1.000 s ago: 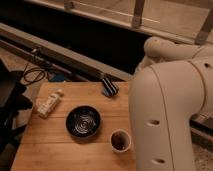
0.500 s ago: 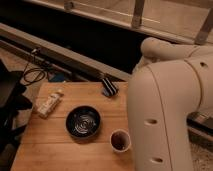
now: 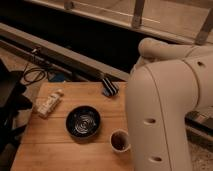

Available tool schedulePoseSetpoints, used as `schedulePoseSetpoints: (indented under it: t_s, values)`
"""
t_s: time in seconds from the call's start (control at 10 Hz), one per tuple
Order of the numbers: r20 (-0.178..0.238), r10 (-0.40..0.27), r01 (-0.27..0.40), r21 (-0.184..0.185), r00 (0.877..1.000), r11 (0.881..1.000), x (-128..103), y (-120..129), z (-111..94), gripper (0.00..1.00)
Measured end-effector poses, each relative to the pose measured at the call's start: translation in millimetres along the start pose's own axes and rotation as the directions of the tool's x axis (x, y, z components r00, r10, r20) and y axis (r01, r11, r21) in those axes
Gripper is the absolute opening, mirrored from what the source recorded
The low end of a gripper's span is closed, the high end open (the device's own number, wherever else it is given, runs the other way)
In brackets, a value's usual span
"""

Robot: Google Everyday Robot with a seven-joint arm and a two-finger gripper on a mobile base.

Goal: Push the ceramic bowl across the table

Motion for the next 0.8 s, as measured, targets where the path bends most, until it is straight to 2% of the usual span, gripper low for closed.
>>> schedulePoseSetpoints:
  t_s: [0.1,0.2,0.4,0.5,0.6,0.8]
  values:
    - [-0.011,-0.026,0.025,-0.026,1.000,0.999,-8.1,3.0,1.1,0.37]
    - [-0.044,-0.066,0.062,-0.088,0.997,0.994,-19.5,12.1,11.9,0.49]
    - [-0.079,-0.125,0.112,-0.153,0.989,0.982,-25.8,26.8,28.0,0.67]
    - [-0.095,-0.155,0.136,-0.174,0.983,0.975,-23.7,33.1,35.1,0.76]
    - [-0.115,-0.189,0.165,-0.189,0.975,0.968,-18.1,39.9,43.2,0.80]
    - [-0.143,-0.256,0.226,-0.196,0.956,0.954,0.8,57.7,55.4,0.80]
